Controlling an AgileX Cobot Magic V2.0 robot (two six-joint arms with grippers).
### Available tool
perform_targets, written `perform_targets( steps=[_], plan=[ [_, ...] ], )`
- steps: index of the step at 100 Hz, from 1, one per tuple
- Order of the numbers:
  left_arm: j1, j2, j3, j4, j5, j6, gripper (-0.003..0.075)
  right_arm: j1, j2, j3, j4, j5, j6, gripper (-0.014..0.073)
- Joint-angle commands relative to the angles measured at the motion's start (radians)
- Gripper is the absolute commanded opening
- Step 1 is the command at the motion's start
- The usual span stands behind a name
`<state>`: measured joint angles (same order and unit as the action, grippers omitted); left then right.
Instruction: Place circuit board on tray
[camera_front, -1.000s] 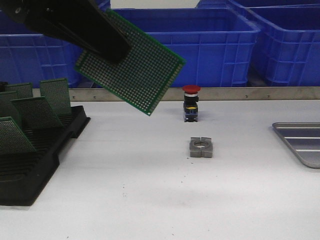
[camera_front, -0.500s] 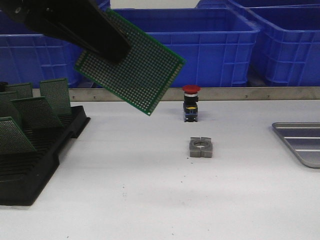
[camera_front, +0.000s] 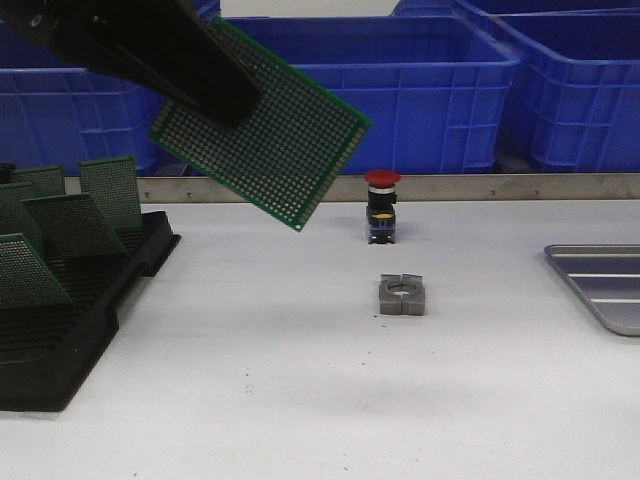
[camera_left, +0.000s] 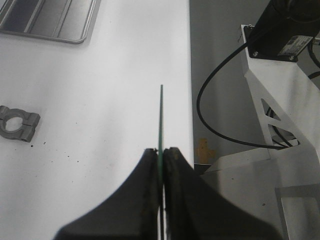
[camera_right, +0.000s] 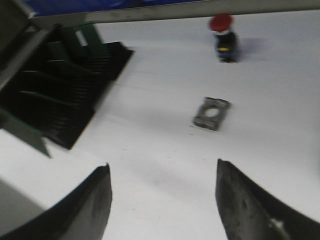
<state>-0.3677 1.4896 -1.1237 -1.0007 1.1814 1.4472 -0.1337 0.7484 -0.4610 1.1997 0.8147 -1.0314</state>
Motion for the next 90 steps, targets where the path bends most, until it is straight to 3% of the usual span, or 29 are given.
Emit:
perform_targets(
  steps=[1,12,28,56,81,90],
  plan=[
    [-0.011,-0.031,-0.03,-0.074,0.008,-0.005,-0.0017,-0.002,0.066,-0.032,0.221,0.106,-0.278,0.0487],
    [-0.011,-0.031,-0.03,-0.074,0.008,-0.005,-0.0017,0.013,0.142,-0.051,0.262,0.187,-0.497,0.0487],
    [-0.011,-0.031,-0.03,-0.074,0.008,-0.005,-0.0017,0.122,0.244,-0.119,0.259,0.157,-0.598,0.0487],
    [-0.011,-0.031,-0.03,-0.074,0.008,-0.005,-0.0017,0.337,0.47,-0.282,0.226,0.114,-0.633,0.0487],
    [-0.011,-0.031,-0.03,-0.074,0.008,-0.005,-0.0017,0.468,0.632,-0.376,0.226,0.133,-0.633,0.0486],
    [-0.011,-0.031,-0.03,-0.074,0.008,-0.005,-0.0017,0.498,0.665,-0.389,0.226,0.144,-0.633,0.0442]
  ],
)
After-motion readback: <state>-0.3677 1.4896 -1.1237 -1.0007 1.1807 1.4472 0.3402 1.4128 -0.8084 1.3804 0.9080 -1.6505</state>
